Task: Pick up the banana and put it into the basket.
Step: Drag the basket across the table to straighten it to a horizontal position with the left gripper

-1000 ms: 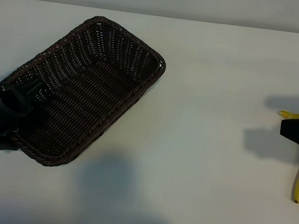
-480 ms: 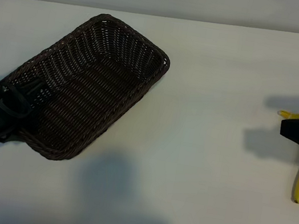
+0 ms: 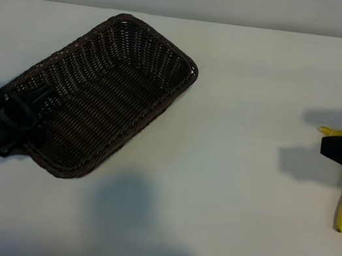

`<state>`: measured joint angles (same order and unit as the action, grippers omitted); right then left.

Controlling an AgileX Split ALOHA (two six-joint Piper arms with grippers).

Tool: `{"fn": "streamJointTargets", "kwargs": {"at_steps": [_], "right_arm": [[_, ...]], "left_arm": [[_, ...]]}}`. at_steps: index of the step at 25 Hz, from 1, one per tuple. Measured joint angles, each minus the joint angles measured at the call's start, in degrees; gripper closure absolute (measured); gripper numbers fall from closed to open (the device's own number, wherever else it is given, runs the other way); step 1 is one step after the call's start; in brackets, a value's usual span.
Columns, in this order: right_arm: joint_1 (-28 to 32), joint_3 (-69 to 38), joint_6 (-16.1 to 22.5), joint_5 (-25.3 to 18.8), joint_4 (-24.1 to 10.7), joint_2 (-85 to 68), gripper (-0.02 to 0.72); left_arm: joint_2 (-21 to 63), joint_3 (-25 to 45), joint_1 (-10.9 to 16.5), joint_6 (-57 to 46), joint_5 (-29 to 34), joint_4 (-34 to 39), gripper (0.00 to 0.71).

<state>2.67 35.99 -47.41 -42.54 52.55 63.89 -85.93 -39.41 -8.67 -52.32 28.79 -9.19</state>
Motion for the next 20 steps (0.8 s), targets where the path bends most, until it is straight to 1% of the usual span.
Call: {"fn": "streamJointTargets", "kwargs": {"at_steps": [4,7,14,20], "right_arm": [[0.00,0.00,0.00,0.00,0.00,0.00,0.110],[0.00,0.00,0.00,0.00,0.00,0.00,0.110],[0.00,0.00,0.00,0.00,0.00,0.00,0.110],[0.00,0.00,0.05,0.00,0.00,0.00,0.110]], "left_arm": [[0.00,-4.76,0.00,6.69,2.42,-2.28,0.555],[-0.26,-8.67,0.00,12.73,5.74,-3.93,0.555],[-1.30,-16.62,0.00,26.48,12.89,-4.95,0.555],[-8.08,-23.63,0.00,44.01,18.79,-13.57,0.555]]}}
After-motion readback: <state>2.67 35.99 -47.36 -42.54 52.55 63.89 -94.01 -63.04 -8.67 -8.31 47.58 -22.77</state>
